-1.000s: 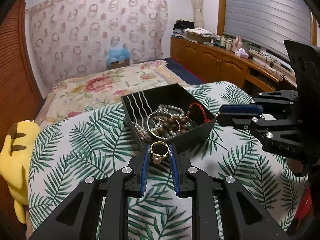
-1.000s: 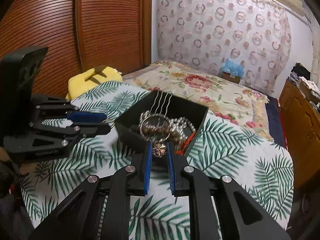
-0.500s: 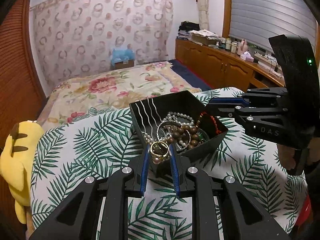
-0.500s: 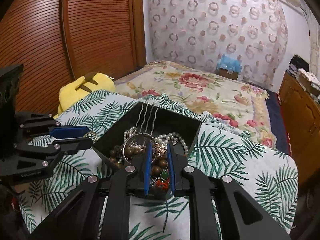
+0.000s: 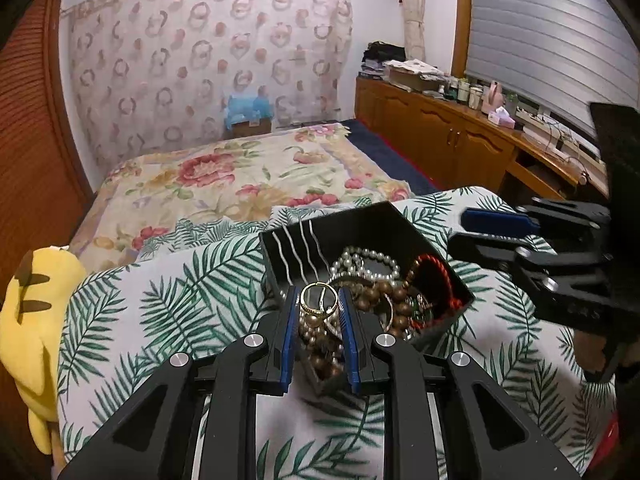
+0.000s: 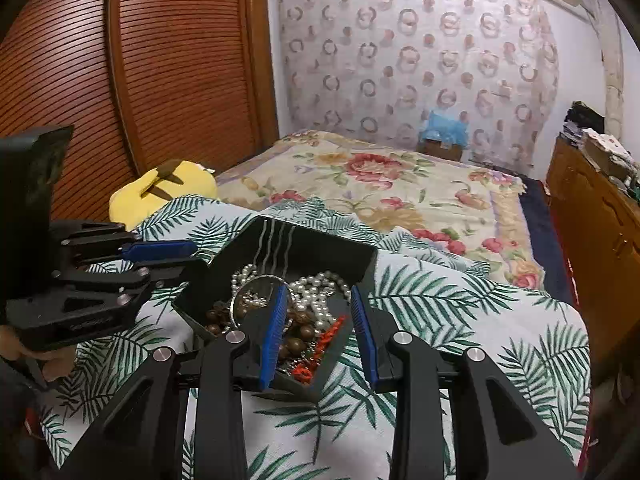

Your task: Organize jewelry

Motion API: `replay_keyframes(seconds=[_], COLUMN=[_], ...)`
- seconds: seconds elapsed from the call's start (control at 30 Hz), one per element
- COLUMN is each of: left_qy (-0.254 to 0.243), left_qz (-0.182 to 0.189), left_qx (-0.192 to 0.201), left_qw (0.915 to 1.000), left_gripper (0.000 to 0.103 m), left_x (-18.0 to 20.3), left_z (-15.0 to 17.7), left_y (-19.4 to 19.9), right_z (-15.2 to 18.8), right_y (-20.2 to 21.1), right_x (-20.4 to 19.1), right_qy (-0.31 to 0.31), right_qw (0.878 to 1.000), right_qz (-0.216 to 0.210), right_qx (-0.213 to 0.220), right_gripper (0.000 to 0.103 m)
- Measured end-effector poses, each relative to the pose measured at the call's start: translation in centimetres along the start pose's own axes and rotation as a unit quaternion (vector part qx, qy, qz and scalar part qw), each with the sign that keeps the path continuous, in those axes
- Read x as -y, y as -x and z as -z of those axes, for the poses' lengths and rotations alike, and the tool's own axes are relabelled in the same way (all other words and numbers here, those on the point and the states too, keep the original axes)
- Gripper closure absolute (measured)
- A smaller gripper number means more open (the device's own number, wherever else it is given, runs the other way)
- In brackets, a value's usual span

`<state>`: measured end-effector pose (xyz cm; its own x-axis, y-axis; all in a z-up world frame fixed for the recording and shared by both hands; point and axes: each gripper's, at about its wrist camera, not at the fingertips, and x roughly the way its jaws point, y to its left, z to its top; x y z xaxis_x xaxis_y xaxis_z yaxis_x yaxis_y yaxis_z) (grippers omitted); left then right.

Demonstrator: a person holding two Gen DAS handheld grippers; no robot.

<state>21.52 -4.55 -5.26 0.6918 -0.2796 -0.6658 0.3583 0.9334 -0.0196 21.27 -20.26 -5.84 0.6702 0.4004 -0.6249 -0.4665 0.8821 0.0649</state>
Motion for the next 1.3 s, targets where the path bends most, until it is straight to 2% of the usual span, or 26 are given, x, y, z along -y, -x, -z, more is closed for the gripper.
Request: replay_keyframes(seconds=[0.1,0.23,0.53,0.6,0.67,0.77,0.9,1.07,1.3], left_qy=[-0.004,-0.001,0.005,0.007,0.012,0.019,0.024,0.03,0.051], left_qz=[-0.001,0.0,-0.003,-0.009,-0.02,-0.035,-0.059,-0.078,-0.083], left_qx=[-0.001,0.0,0.011,0.014,0.019,0.025,0.049,0.07,0.086], left_qw=[1.0,1.0,0.9999,0.9998,0.9995,0.9989,0.9968,0.994,0.9915], left_gripper=[0.085,0.085,0.083,0.062,0.053,0.028,0.011,0.008,0.008], left_x=[0.4,0.8,1.3,1.1,0.8,0.6,0.2,-0.2,-0.4], left_z=[-0.7,-1.8,-2.6,-2.1,-1.6,-0.9,0.3,1.4,2.7], left_y=[-1.1,-2.3,-2.3,-1.7,-1.0,0.2,2.9,5.8,9.2], right_z=[0.6,1.3,2.3,2.6,2.8,3.0,3.1,3.0,2.9], right_y=[0.9,2.3,3.6,3.7,3.9,4.1,5.1,6.5,8.9], right_x=[0.4,1.2,2.5,2.6,2.6,2.1,1.3,-0.1,-2.0], right_qy=[-0.002,-0.001,-0.019,-0.027,-0.037,-0.043,-0.051,-0.055,-0.052], right_qw=[1.0,1.0,0.999,0.999,0.999,0.998,0.996,0.994,0.991], right_qz=[0.02,0.03,0.031,0.029,0.029,0.039,0.054,0.068,0.083], right_qx=[0.005,0.01,0.02,0.022,0.027,0.034,0.051,0.07,0.095], right_gripper=[0.063,0.063,0.063,0.059,0.051,0.047,0.033,0.017,0.004])
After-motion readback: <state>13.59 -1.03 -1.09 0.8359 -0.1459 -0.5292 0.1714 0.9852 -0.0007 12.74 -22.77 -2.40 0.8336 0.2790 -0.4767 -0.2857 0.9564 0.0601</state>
